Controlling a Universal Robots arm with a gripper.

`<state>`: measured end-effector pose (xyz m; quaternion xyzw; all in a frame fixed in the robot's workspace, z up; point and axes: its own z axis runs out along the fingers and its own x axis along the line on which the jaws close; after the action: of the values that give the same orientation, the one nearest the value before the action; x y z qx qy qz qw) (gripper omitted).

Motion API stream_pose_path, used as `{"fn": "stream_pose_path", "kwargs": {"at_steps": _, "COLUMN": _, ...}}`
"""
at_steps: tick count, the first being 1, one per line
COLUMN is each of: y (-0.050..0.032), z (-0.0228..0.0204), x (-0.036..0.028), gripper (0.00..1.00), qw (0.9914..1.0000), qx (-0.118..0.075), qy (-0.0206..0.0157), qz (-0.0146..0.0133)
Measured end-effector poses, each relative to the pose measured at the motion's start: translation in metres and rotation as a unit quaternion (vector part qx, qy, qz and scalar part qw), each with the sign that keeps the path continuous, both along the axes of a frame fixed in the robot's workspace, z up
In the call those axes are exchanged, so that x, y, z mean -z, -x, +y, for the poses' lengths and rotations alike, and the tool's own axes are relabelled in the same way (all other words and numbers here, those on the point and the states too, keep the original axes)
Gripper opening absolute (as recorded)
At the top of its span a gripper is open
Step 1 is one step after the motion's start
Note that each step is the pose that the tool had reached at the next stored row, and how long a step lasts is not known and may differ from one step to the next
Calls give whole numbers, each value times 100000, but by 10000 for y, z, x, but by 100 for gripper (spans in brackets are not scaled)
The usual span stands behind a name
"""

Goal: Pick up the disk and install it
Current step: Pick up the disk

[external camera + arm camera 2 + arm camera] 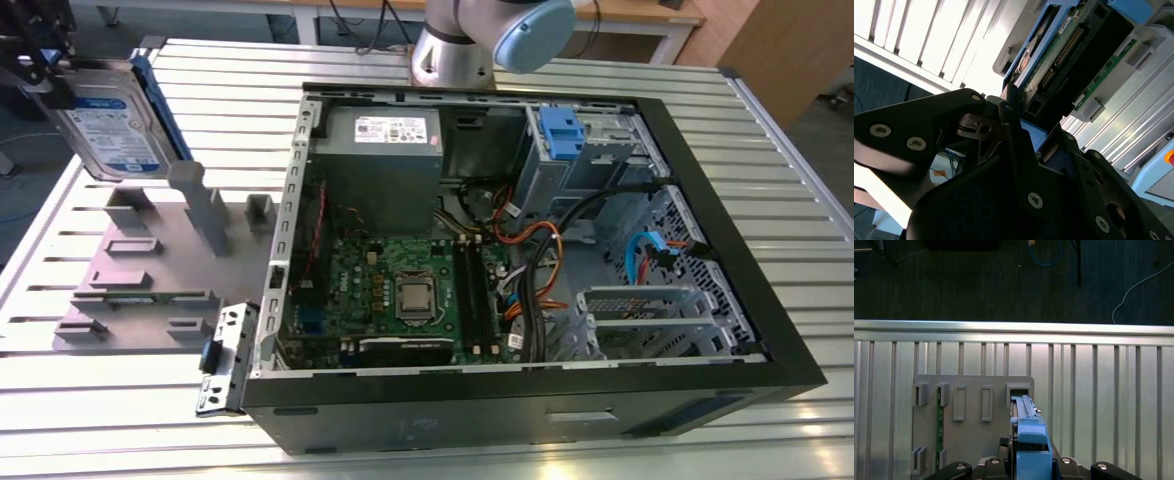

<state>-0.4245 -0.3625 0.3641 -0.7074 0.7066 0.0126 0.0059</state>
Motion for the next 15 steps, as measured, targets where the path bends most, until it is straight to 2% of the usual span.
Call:
{"fn": "stream_pose_path", "kwargs": {"at_steps": 1, "y": 0, "z": 0, "x": -60, "gripper": 37, "qw": 100000, "qx": -2, "qy": 1, "qz": 2}}
{"fn": "stream_pose_path", "kwargs": {"at_steps": 2, "y": 0, "z": 0, "x": -85, "gripper": 37, "qw": 100000, "qx": -1, "qy": 2, "qz": 3}}
{"fn": "stream_pose_path", "kwargs": {"at_steps": 6, "y": 0, "z": 0, "x": -90, "gripper": 37, "qw": 100000, "qx": -1, "qy": 0, "qz": 2}}
{"fn": "stream_pose_path", "kwargs": {"at_steps": 8, "y": 0, "z": 0, "x": -234, "gripper": 37, "qw": 100000, "qx": -2, "qy": 2, "qz": 3}}
{"fn": "stream_pose_path", "kwargs": {"at_steps": 15, "y": 0, "z": 0, "x": -252, "gripper": 37, "qw": 100000, "qx": -1, "qy": 1, "qz": 2}}
